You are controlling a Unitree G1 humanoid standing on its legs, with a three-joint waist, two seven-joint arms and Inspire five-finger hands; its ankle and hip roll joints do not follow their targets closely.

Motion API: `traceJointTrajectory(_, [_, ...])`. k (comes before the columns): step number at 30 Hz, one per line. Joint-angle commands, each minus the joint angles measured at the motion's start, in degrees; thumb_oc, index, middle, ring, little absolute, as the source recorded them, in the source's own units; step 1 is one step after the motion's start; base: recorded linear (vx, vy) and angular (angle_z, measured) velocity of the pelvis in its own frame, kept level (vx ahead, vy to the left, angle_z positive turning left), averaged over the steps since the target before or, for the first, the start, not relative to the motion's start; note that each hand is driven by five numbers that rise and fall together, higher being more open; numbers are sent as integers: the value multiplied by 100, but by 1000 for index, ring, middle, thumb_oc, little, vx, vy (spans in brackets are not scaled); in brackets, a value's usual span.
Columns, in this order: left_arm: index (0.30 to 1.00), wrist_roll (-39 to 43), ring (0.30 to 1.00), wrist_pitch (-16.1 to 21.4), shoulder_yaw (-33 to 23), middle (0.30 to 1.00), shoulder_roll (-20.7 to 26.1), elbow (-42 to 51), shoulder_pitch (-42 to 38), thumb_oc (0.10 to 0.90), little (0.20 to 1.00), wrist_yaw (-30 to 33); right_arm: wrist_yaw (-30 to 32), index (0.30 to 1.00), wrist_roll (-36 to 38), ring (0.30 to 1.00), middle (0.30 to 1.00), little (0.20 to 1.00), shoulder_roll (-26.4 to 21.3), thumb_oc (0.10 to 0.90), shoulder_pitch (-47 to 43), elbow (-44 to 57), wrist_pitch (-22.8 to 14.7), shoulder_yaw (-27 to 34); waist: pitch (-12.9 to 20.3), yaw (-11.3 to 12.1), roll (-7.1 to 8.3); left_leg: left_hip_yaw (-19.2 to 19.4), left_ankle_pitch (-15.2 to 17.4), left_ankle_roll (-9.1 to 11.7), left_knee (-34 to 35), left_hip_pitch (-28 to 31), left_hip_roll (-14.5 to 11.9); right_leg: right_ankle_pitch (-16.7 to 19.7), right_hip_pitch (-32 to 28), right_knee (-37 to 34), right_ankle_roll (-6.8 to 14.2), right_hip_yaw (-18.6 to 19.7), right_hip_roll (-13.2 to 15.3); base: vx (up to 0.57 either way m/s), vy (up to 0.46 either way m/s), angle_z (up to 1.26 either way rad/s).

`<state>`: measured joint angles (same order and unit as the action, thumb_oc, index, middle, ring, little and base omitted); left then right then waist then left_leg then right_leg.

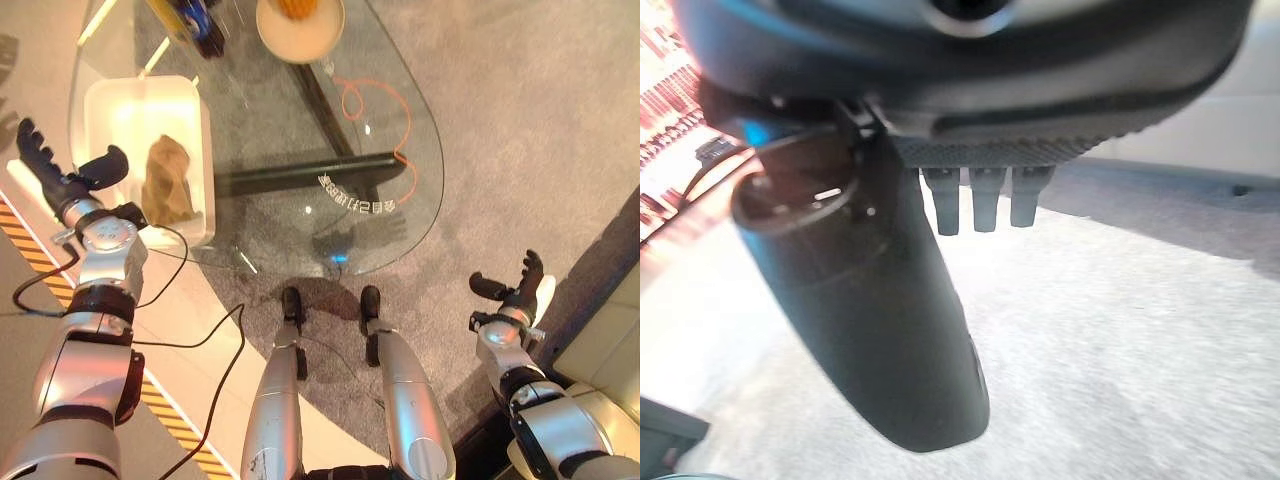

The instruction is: Wipe the table with a cloth and put it in the basket.

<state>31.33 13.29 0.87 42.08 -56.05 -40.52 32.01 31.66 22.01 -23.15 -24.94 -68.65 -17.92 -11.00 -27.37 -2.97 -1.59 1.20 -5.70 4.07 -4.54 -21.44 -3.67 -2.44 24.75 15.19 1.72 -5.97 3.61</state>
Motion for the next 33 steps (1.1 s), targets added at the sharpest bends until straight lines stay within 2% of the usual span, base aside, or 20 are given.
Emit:
traceJointTrajectory(1, [900,126,900,452,-599,900,510,98,733,800,900,-552,-435,900,-339,900,900,900,-291,800,790,-24,-196,310,1017,162,-53,328,505,-108,180,677,489,-21,-793,-581,325,-101,142,222,13,0])
traceJointTrajectory(5, [900,169,900,402,-949,900,202,166,1663,800,900,-1201,-634,900,-632,900,900,900,-201,800,1319,64,4,417,1509,170,-64,292,519,-132,548,1312,491,47,-1515,-1042,367,-109,139,165,17,-4])
traceJointTrajectory(9, [900,185,900,83,-954,900,-202,-151,2222,800,900,-1895,-1048,900,-912,900,900,900,-131,800,1573,-59,323,476,1901,207,-68,270,522,-149,761,1728,469,111,-1946,-1263,421,-202,173,109,22,12])
traceJointTrajectory(13, [900,189,900,25,-904,900,-735,-698,2809,800,900,-2439,-1439,900,-1044,900,900,900,5,800,1751,-267,703,539,2224,273,-54,266,553,-163,862,2055,447,165,-2313,-1439,463,-270,202,116,29,3])
traceJointTrajectory(22, [900,-599,900,-243,-544,900,-1753,-1884,3436,800,900,-3318,-2153,900,-1292,900,900,900,214,800,1961,-874,1197,758,2462,310,48,357,696,-206,868,2416,393,167,-2704,-1595,475,-375,251,80,17,-2])
traceJointTrajectory(25, [900,-866,900,-533,-325,900,-2053,-2018,3588,800,900,-3548,-2315,900,-1498,900,900,900,305,800,2026,-1011,1357,765,2471,304,75,449,728,-210,843,2484,344,161,-2764,-1586,484,-442,284,57,7,-1])
traceJointTrajectory(29, [900,-1247,900,-762,-93,900,-2198,-2140,3669,800,900,-3790,-2430,900,-1541,900,900,900,386,800,2025,-1113,1602,715,2457,307,95,558,737,-205,836,2525,283,156,-2802,-1574,484,-545,318,37,0,-2])
traceJointTrajectory(33, [900,-1482,900,-972,88,900,-2294,-2284,3665,800,900,-3774,-2529,900,-1658,900,900,900,466,800,1981,-1244,1837,608,2451,287,117,646,771,-195,833,2582,236,147,-2848,-1590,487,-601,336,39,-8,-2])
